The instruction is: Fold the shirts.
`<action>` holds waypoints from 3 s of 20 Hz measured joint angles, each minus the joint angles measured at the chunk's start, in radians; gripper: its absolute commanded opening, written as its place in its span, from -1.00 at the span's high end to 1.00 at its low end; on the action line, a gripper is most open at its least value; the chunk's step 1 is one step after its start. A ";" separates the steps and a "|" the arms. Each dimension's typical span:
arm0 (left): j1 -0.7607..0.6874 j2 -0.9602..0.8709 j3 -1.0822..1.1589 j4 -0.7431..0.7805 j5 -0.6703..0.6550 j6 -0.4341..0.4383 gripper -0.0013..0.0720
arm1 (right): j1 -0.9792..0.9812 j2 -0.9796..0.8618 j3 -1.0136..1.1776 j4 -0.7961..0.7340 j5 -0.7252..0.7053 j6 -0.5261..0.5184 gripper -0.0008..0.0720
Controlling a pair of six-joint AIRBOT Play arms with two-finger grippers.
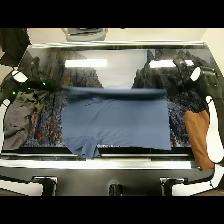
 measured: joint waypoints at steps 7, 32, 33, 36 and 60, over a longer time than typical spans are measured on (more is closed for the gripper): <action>-0.008 -0.017 -0.187 0.086 -0.240 -0.023 0.86 | -0.004 0.008 -0.187 0.035 0.216 -0.053 0.84; 0.121 0.398 -0.989 -0.202 -0.140 0.175 0.45 | -0.193 0.303 -0.596 0.071 0.409 -0.099 -0.74; 0.114 0.398 -0.996 -0.207 -0.122 0.167 0.68 | -0.193 0.315 -0.621 0.074 0.399 -0.100 -0.74; 0.090 0.403 -1.007 -0.221 -0.069 0.153 0.87 | -0.193 0.338 -0.695 0.112 0.351 -0.101 -0.75; 0.073 0.582 -0.799 -0.201 -0.066 0.189 0.89 | -0.193 0.378 -0.654 0.194 0.214 -0.126 0.87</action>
